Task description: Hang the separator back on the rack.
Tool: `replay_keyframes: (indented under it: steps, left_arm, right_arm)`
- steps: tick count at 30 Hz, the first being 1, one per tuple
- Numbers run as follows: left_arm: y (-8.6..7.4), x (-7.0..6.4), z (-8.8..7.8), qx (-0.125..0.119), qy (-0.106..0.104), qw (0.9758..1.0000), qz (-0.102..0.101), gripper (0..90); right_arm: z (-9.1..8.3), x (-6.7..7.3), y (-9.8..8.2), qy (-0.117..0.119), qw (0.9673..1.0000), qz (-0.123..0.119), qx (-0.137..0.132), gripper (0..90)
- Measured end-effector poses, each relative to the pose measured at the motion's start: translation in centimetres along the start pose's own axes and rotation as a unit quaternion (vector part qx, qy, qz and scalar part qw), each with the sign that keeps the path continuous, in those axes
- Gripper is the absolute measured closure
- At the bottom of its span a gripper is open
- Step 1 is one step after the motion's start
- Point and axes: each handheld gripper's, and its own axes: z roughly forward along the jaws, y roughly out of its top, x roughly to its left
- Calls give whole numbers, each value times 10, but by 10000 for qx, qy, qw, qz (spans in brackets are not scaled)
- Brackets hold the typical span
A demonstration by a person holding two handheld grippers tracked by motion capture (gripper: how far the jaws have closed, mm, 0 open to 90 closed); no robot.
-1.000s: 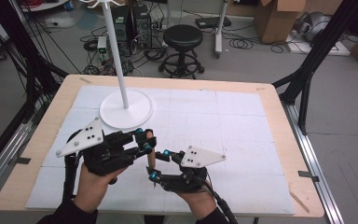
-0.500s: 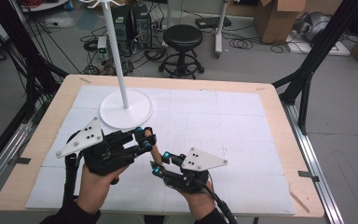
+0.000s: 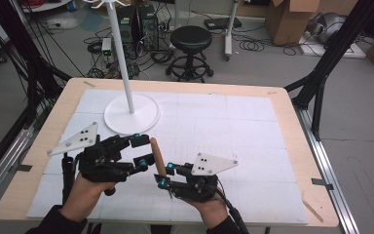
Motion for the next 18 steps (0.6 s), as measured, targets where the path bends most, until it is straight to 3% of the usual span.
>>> replay_keyframes:
  steps: [3, 4, 8, 9, 15, 18]
  left_arm:
    - [-2, 0, -2, 102, -301, 9995, 8, 361]
    - [-2, 0, -3, 115, -446, 9989, -21, 363]
    - [-4, -2, 0, 181, -981, 9950, -89, 394]
    - [-4, -3, 1, 208, -1096, 9937, -130, 408]
    - [-8, -5, 8, 281, -1565, 9872, -153, 499]
    - [-9, -5, 8, 207, -1673, 9856, -163, 556]
  right_arm:
    - [1, -3, 0, 558, 9983, 131, -42, 702]
    - [2, -4, 0, 806, 9966, 167, -40, 702]
    - [3, -4, 0, 1390, 9899, 227, -128, 702]
    - [4, -4, 0, 1579, 9870, 258, -112, 702]
    - [7, -2, 0, 2098, 9775, 176, -113, 702]
    - [8, -1, 0, 2288, 9732, 165, -140, 701]
